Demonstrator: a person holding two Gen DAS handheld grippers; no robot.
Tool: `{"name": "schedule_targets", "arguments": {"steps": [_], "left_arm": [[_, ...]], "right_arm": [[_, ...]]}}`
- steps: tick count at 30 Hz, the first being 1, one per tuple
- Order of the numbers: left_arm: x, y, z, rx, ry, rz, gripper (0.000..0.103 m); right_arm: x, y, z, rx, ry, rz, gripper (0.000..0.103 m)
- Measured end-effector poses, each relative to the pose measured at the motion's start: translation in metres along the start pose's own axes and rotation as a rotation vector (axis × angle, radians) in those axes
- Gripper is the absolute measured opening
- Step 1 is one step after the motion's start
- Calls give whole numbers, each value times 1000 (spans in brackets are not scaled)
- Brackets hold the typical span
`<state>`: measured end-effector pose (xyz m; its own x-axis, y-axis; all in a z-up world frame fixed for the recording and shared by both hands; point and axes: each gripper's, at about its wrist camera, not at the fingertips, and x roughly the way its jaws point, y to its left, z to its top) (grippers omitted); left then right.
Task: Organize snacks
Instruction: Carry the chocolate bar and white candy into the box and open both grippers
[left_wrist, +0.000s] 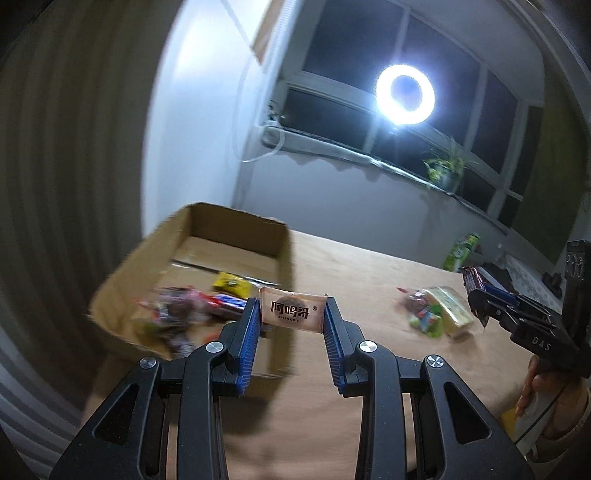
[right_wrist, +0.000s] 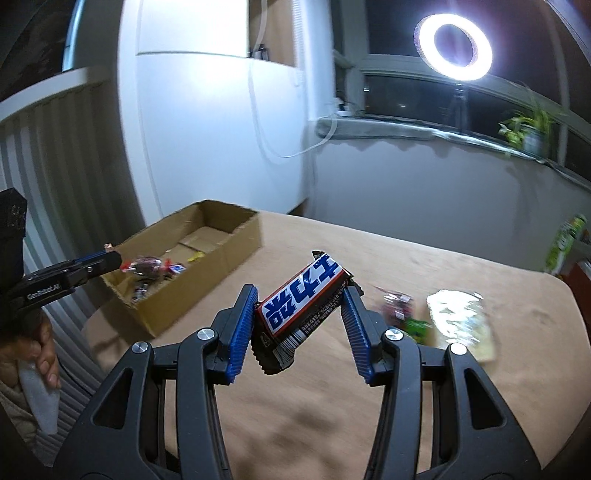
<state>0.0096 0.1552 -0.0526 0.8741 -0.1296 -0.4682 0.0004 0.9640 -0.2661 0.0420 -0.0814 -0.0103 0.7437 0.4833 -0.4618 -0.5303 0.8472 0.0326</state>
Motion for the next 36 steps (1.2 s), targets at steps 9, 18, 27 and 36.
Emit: {"name": "schedule_targets", "arguments": {"steps": [9, 18, 27, 36], "left_arm": [[9, 41, 4, -32, 7, 61, 32], [25, 53, 16, -14, 15, 58, 32], [41, 57, 10, -9, 68, 89, 56], [7, 63, -8, -58, 30, 134, 71]], "right_arm": [[56, 69, 31, -97, 2, 136, 49], [101, 108, 70, -157, -33, 203, 49], [136, 122, 72, -180, 3, 230, 64], [99, 105, 46, -149, -59, 184, 76]]}}
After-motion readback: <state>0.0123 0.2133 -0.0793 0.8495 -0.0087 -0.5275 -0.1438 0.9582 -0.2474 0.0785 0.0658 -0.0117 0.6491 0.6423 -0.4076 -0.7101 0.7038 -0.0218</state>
